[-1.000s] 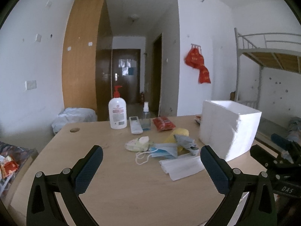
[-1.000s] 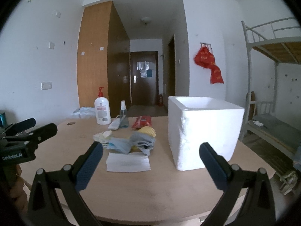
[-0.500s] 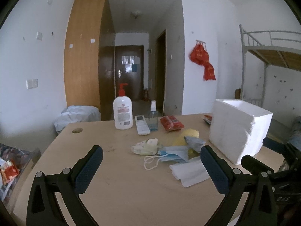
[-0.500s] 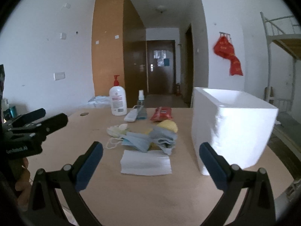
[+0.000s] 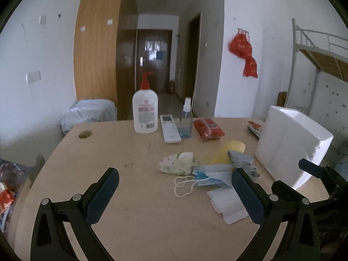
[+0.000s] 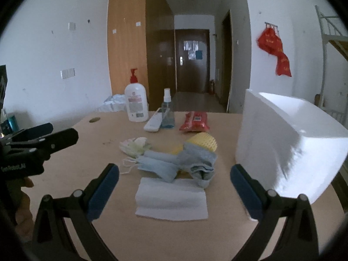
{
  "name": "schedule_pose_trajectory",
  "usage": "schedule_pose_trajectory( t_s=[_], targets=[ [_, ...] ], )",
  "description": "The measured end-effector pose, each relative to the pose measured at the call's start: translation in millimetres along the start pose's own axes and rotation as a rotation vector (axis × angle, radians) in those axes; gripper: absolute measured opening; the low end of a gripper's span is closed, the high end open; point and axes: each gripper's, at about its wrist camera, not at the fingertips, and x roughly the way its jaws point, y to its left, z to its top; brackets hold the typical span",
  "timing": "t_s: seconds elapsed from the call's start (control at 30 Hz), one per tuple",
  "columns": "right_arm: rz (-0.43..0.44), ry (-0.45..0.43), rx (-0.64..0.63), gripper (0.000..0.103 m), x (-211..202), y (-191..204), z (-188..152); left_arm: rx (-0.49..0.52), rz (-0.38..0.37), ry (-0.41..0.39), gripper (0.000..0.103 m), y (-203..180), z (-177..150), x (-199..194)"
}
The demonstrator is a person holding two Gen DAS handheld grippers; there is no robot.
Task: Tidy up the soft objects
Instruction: 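Move both tools toward the pile of soft items beside the foam box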
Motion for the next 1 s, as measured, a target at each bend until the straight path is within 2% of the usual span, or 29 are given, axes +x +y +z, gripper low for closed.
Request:
schedule_pose_trajectory(
  t_s=[0.27, 0.5, 0.83, 1.0],
  targets=[
    [-0.001, 0.090, -0.024, 0.103, 34, -8, 9, -0.044, 0.007, 0.150, 0.103, 7, 11, 54],
    [0.004, 0.158, -0.016, 0.103, 61, -19, 20, -0.047, 0.010, 0.241, 0.103, 3, 21, 88],
    [0.032, 0.234, -0.047, 0.103, 90, -20, 18, -0.068, -0.012, 0.295, 0.103, 9, 29, 134],
    [0.018, 0.239, -0.049, 0.100, 94, -23, 19, -0.087, -0.039, 0.311, 0.103, 11, 28, 153]
  ],
)
